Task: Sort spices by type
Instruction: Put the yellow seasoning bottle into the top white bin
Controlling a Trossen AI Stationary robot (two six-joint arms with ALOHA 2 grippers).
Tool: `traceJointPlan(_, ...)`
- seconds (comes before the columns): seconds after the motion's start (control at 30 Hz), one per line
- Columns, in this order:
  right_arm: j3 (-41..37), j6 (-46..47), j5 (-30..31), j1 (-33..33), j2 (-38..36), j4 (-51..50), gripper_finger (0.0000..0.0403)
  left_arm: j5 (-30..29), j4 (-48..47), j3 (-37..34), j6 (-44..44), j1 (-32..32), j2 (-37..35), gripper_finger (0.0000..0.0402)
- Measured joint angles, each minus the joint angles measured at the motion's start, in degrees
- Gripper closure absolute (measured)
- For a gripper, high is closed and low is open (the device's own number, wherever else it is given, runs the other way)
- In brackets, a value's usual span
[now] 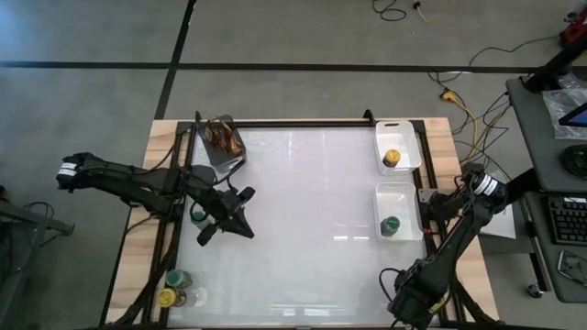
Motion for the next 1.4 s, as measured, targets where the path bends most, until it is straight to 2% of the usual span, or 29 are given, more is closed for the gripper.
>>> traceJointPlan(0.2,-1.17,-0.03,-0.03,0.00,0.00,1.65,0.0123,0.00,-0.02,0.00,-0.02,0.00,0.00,0.0401)
traceJointPlan(0.43,-0.27,-2.36,-0.28,-0.03,-0.18,1.68,0.0180,0.00,-0.02,0.00,-0.02,0.00,0.00,0.0401)
traceJointPlan(0.6,2.52,-4.09,0.51,-0.68,-0.22,0.95,0.0183,0.00,-0.02,0.00,-0.02,0.00,0.00,0.0401)
traceJointPlan(0.73,6.85,-6.28,4.07,-2.28,-0.22,-2.16,0.0183,0.00,-0.02,0.00,0.08,0.00,0.00,0.0401)
traceJointPlan(0.9,15.18,-15.43,11.17,-5.60,1.36,-14.83,0.0183,0.00,0.02,0.00,0.17,0.00,0.00,0.0401)
traceJointPlan(1.13,28.31,-36.75,23.13,-10.81,9.06,-28.94,0.0183,0.00,0.31,0.00,0.19,-0.01,0.00,0.0401)
traceJointPlan(1.27,32.46,-46.39,27.74,-12.31,13.18,-28.84,0.0183,0.00,0.28,0.00,0.17,-0.16,0.00,0.0401)
traceJointPlan(1.4,33.36,-52.97,28.87,-12.55,16.22,-29.28,0.0183,0.00,0.24,0.00,0.02,-0.22,0.00,0.0401)
